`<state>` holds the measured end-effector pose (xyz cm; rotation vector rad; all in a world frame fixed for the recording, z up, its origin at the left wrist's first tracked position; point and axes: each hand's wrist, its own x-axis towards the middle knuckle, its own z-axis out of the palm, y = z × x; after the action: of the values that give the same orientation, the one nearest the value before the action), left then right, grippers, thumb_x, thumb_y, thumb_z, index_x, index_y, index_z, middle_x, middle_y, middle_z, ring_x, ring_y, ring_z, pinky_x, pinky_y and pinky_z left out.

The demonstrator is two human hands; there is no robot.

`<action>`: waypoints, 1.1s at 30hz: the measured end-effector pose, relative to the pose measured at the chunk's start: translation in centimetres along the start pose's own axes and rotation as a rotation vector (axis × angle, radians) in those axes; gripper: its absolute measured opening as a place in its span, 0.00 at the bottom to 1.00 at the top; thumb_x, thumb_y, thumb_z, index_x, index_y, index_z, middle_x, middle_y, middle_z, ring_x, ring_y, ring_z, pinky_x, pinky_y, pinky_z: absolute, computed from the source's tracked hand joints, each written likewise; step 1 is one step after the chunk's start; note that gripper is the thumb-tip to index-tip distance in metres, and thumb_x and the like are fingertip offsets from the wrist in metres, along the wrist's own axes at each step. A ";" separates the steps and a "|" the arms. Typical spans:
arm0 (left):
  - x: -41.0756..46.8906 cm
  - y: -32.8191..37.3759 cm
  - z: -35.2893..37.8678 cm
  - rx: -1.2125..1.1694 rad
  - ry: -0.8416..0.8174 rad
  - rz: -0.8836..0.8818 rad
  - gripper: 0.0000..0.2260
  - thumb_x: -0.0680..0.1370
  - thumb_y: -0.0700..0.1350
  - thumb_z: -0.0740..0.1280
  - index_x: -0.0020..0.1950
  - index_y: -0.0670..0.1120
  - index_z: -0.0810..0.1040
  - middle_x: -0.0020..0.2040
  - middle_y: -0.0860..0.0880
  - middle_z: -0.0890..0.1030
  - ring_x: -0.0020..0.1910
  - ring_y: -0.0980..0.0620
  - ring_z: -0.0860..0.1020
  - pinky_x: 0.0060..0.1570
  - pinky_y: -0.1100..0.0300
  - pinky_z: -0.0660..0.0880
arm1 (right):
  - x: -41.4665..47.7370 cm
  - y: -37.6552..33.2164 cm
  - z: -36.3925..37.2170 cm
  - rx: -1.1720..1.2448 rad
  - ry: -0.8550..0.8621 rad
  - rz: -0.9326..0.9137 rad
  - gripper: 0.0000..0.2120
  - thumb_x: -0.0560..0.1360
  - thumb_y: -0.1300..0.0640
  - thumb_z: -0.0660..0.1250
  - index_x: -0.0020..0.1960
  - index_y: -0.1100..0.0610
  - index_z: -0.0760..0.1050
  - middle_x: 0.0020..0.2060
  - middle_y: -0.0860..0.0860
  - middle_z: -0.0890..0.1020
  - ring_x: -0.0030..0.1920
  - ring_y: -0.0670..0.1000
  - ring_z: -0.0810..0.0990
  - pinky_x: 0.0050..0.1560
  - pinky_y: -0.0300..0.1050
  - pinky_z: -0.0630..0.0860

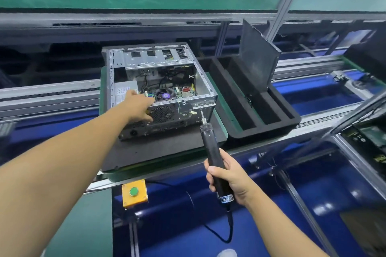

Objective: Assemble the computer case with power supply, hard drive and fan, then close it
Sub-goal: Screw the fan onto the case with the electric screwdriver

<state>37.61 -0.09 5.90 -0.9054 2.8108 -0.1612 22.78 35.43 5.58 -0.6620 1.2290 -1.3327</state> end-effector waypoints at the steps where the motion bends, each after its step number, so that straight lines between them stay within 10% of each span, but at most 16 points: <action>1: -0.1 0.0 0.0 0.005 0.011 -0.003 0.21 0.72 0.63 0.72 0.43 0.50 0.66 0.34 0.58 0.68 0.39 0.52 0.68 0.55 0.52 0.60 | 0.2 0.4 0.2 -0.014 0.002 0.014 0.16 0.70 0.59 0.76 0.53 0.58 0.74 0.44 0.55 0.77 0.36 0.53 0.75 0.32 0.48 0.76; 13: -0.7 0.1 0.3 -0.036 0.144 0.004 0.24 0.70 0.65 0.72 0.37 0.52 0.60 0.32 0.54 0.68 0.37 0.49 0.68 0.59 0.49 0.61 | 6.0 6.0 2.8 -0.215 0.070 0.207 0.17 0.72 0.53 0.74 0.58 0.41 0.75 0.34 0.54 0.79 0.31 0.53 0.76 0.33 0.45 0.77; 26: 0.5 1.1 -0.9 -0.027 0.013 -0.075 0.23 0.70 0.70 0.66 0.39 0.51 0.66 0.34 0.54 0.75 0.37 0.50 0.73 0.55 0.49 0.60 | 8.0 7.9 2.4 -0.178 0.089 0.198 0.22 0.73 0.54 0.74 0.64 0.43 0.72 0.35 0.53 0.80 0.32 0.53 0.76 0.35 0.47 0.78; 33: 4.8 0.9 -3.0 -0.185 -0.417 -0.031 0.41 0.70 0.62 0.72 0.77 0.45 0.62 0.72 0.45 0.71 0.66 0.44 0.73 0.64 0.50 0.71 | 7.6 7.7 2.2 -0.168 0.089 0.219 0.24 0.75 0.55 0.72 0.68 0.47 0.70 0.34 0.54 0.79 0.31 0.55 0.75 0.35 0.47 0.77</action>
<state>32.70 -2.03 8.03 -0.8983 2.4507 0.2590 26.01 29.24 -2.97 -0.5719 1.4539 -1.0954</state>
